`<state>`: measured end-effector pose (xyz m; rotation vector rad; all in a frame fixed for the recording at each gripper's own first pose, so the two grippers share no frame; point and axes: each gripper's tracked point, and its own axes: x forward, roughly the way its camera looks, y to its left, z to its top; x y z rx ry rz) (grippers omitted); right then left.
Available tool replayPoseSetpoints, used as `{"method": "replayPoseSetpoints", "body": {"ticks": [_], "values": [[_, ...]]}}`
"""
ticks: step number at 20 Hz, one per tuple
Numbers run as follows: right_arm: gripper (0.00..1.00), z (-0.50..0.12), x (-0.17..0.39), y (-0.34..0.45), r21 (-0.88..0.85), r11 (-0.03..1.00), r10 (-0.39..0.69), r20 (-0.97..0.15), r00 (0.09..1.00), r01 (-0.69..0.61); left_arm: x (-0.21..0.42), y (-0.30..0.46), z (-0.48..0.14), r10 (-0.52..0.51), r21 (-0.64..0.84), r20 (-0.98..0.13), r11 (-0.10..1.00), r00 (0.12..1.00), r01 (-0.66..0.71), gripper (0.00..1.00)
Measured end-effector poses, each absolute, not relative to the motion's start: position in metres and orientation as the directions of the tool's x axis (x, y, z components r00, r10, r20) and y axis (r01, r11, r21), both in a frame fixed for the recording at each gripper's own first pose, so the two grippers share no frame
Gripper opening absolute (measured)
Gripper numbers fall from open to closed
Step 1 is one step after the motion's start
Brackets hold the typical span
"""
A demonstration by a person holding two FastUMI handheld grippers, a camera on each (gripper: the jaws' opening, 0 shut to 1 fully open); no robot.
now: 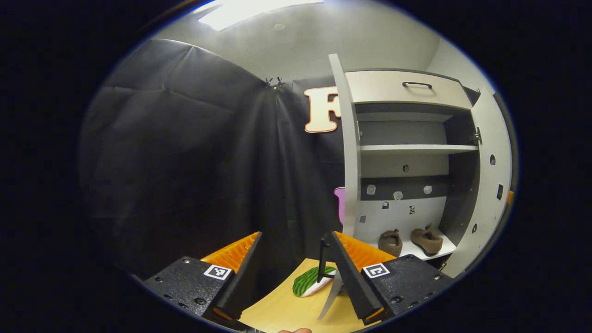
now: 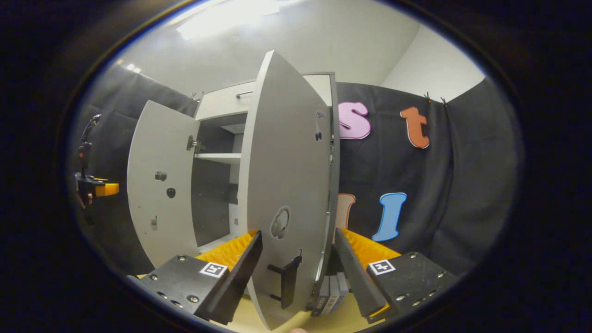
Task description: Grab one shoe with the right hand and put it into the shoe cabinet, grab the other shoe with the left hand and put it into the shoe cabinet; then close the right door with the right hand and the left door with the left hand.
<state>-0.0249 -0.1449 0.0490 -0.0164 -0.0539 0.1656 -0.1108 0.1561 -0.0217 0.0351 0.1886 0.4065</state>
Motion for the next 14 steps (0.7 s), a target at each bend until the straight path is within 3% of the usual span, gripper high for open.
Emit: {"method": "replayPoseSetpoints", "body": {"ticks": [14], "values": [[0.93,0.042,0.025,-0.064,-0.005,0.959,0.284,0.044,0.958,-0.284,-0.106,0.171,-0.051,0.386,0.073,-0.220,0.922,0.896,-0.380,0.88]]}}
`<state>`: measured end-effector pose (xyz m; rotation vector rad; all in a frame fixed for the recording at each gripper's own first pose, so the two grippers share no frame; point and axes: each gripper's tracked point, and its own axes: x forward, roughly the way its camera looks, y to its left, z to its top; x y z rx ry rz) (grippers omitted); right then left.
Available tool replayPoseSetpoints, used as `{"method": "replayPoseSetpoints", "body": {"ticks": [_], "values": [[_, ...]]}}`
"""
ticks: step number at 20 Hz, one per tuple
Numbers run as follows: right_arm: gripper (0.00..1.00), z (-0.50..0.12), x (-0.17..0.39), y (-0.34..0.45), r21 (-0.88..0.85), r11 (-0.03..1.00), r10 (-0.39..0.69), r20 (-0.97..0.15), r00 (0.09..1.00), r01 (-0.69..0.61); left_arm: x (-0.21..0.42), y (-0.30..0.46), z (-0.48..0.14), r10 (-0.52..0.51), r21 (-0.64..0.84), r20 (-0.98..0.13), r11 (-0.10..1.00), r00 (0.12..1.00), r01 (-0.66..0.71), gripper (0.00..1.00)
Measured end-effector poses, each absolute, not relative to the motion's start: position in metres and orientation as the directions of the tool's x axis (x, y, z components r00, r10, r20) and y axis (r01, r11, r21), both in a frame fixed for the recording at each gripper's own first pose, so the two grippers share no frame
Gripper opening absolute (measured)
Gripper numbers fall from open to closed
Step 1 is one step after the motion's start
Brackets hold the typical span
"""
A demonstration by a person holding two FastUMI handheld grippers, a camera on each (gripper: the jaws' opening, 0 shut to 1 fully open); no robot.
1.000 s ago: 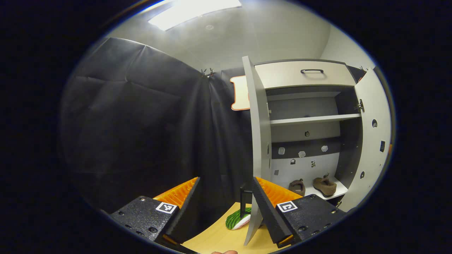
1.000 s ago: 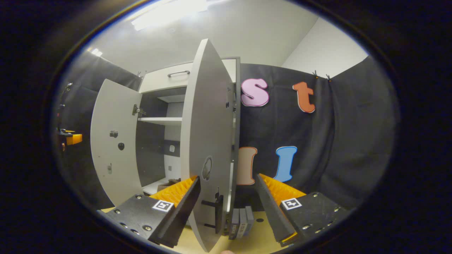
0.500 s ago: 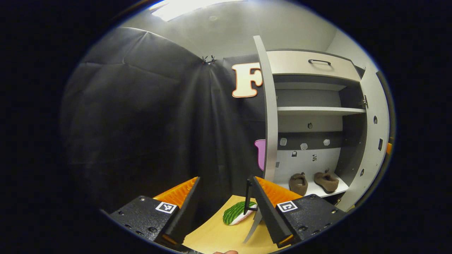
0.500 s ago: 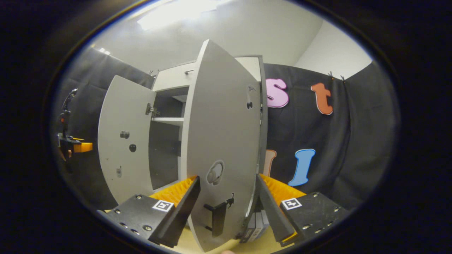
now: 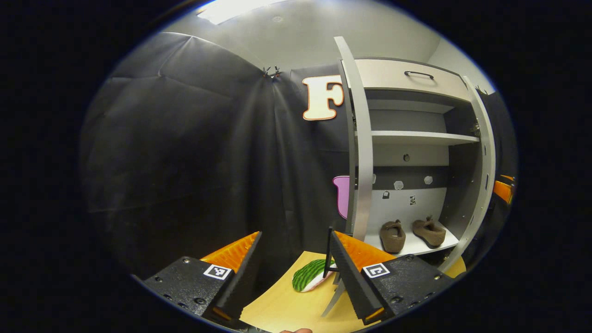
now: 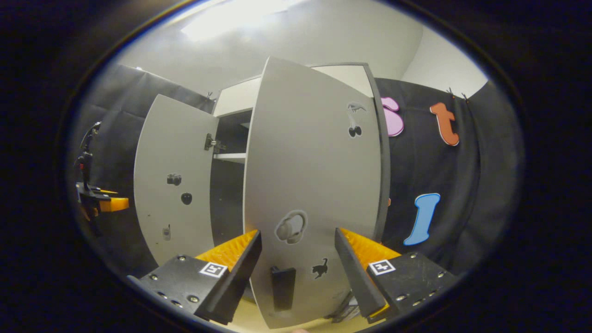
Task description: Grab one shoe with the right hand and put it into the shoe cabinet, grab the other shoe with the left hand and put it into the shoe cabinet; then close the right door with the right hand and the left door with the left hand.
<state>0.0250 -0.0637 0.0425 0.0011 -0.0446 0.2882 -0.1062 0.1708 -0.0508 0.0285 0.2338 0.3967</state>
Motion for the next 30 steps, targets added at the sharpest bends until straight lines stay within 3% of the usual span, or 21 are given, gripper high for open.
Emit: {"method": "replayPoseSetpoints", "body": {"ticks": [9,26,30], "values": [[0.95,0.027,0.045,-0.042,-0.024,0.955,0.295,0.015,0.955,-0.295,-0.108,0.179,-0.059,0.395,0.038,-0.230,0.917,0.890,-0.397,0.88],[0.95,0.019,0.046,-0.043,-0.018,0.965,0.263,-0.005,0.965,-0.263,-0.077,0.153,-0.074,0.281,0.085,-0.249,0.960,0.927,-0.268,0.89],[0.95,0.015,0.045,-0.043,-0.016,0.967,0.253,-0.014,0.967,-0.254,-0.074,0.151,-0.074,0.275,0.112,-0.246,0.961,0.930,-0.254,0.84]]}}
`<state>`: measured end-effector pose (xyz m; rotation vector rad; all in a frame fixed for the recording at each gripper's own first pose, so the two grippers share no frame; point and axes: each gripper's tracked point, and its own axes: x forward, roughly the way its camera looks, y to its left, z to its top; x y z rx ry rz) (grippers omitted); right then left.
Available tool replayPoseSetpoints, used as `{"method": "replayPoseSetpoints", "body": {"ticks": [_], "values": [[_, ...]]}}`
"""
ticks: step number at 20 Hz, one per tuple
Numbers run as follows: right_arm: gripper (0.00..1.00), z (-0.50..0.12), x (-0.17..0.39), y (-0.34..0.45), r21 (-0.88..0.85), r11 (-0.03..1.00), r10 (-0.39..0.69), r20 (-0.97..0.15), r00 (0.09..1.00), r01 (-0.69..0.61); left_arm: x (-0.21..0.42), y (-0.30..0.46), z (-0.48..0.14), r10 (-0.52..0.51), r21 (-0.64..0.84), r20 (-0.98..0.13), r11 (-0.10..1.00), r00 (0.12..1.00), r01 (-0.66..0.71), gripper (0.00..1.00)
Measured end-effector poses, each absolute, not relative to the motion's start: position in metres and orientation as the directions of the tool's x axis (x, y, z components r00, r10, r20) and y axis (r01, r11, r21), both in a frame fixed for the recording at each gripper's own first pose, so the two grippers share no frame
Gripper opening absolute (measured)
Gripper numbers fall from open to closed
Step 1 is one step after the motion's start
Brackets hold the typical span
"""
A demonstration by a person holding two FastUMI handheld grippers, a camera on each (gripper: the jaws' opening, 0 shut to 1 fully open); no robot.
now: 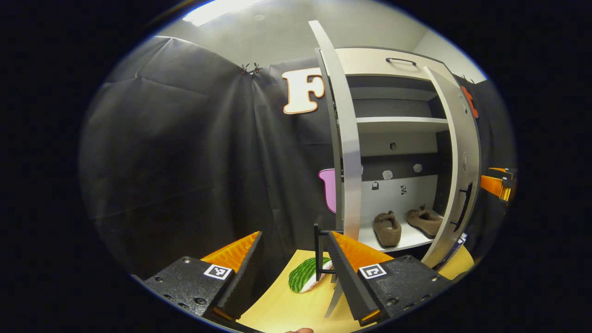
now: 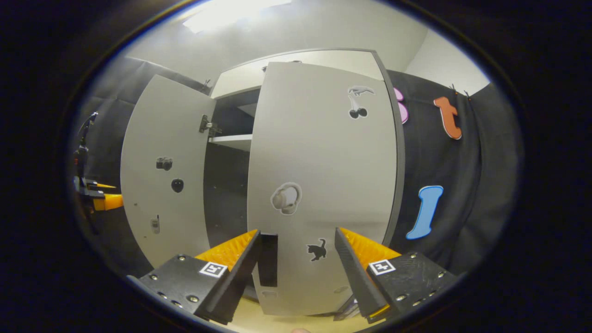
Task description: Grab one shoe with the right hand and put it into the shoe cabinet, grab the other shoe with the left hand and put it into the shoe cabinet; then close the right door with the right hand and the left door with the left hand.
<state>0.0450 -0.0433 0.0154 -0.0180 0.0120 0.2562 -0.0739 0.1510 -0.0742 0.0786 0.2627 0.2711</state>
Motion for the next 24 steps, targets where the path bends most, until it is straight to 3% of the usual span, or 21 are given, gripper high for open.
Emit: {"method": "replayPoseSetpoints", "body": {"ticks": [4,5,14,15,19,21,24], "values": [[0.98,0.015,0.044,-0.043,0.008,0.969,0.248,-0.007,0.969,-0.248,-0.075,0.145,-0.075,0.265,0.067,-0.250,0.964,0.931,-0.256,0.83],[0.93,0.014,0.044,-0.043,0.014,0.969,0.248,-0.009,0.969,-0.248,-0.075,0.143,-0.076,0.257,0.057,-0.253,0.966,0.933,-0.251,0.80],[0.95,0.012,0.042,-0.045,0.051,0.970,0.237,-0.014,0.971,-0.236,-0.066,0.094,-0.077,0.115,-0.008,-0.250,0.993,0.961,-0.121,0.79],[0.95,0.012,0.042,-0.045,0.051,0.971,0.234,-0.014,0.972,-0.233,-0.065,0.087,-0.078,0.095,-0.016,-0.249,0.995,0.964,-0.102,0.82],[0.95,0.010,0.041,-0.048,0.052,0.976,0.212,-0.021,0.977,-0.210,-0.056,0.059,-0.080,0.021,-0.045,-0.239,0.998,0.971,-0.033,0.79],[0.95,0.009,0.040,-0.050,0.057,0.979,0.195,-0.026,0.980,-0.193,-0.051,0.047,-0.080,-0.011,-0.050,-0.232,0.999,0.973,-0.001,0.82],[0.95,0.008,0.039,-0.052,0.079,0.982,0.178,-0.036,0.983,-0.174,-0.040,0.036,-0.084,-0.032,-0.055,-0.233,0.998,0.972,0.019,0.79]]}}
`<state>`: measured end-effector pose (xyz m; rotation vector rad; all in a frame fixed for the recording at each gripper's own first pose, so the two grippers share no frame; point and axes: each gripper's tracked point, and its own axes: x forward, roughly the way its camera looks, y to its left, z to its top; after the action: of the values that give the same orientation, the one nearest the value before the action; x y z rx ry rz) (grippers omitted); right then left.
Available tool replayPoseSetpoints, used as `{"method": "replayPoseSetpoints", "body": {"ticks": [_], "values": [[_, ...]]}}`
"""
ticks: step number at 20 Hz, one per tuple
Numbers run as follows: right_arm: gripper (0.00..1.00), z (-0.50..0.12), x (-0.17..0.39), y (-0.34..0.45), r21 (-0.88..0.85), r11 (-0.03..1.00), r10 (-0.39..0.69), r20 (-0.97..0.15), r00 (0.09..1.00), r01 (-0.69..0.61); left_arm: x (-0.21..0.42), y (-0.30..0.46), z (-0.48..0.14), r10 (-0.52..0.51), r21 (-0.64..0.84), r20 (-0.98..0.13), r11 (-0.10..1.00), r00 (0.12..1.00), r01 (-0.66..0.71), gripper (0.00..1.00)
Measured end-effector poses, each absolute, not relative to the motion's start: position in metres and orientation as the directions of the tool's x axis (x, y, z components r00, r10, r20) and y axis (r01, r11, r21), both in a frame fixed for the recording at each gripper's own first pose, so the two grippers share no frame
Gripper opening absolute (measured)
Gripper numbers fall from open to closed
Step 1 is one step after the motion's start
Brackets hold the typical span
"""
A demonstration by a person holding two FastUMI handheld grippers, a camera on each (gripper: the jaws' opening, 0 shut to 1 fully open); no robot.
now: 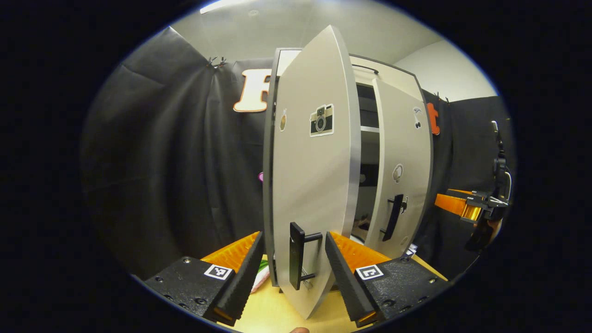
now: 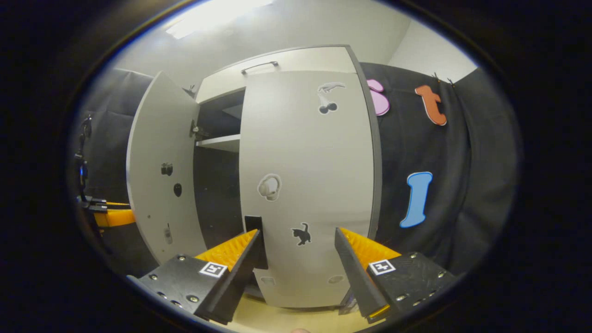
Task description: Grab one shoe with the right hand and put it into the shoe cabinet, grab the other shoe with the left hand and put it into the shoe cabinet; then close the right door with the right hand and the left door with the left hand.
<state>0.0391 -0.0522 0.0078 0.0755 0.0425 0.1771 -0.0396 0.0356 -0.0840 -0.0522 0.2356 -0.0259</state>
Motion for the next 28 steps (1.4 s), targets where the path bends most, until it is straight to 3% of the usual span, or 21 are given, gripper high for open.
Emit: {"method": "replayPoseSetpoints", "body": {"ticks": [2,4,13,28], "values": [[0.95,0.006,0.039,-0.055,0.084,0.984,0.160,-0.040,0.986,-0.156,-0.032,0.036,-0.089,-0.010,-0.022,-0.234,1.000,0.972,0.005,0.83],[0.95,0.003,0.037,-0.064,0.083,0.988,0.134,-0.045,0.990,-0.130,-0.029,0.026,-0.087,-0.035,-0.033,-0.225,0.999,0.974,0.029,0.79],[0.96,-0.012,0.024,-0.108,0.132,0.990,0.056,-0.081,0.995,-0.045,0.002,-0.012,-0.096,-0.123,-0.087,-0.226,0.991,0.966,0.106,0.89],[0.97,-0.018,0.019,-0.172,0.127,0.988,-0.076,-0.104,0.992,0.089,0.057,-0.061,-0.109,-0.225,-0.119,-0.212,0.972,0.951,0.204,0.90]]}}
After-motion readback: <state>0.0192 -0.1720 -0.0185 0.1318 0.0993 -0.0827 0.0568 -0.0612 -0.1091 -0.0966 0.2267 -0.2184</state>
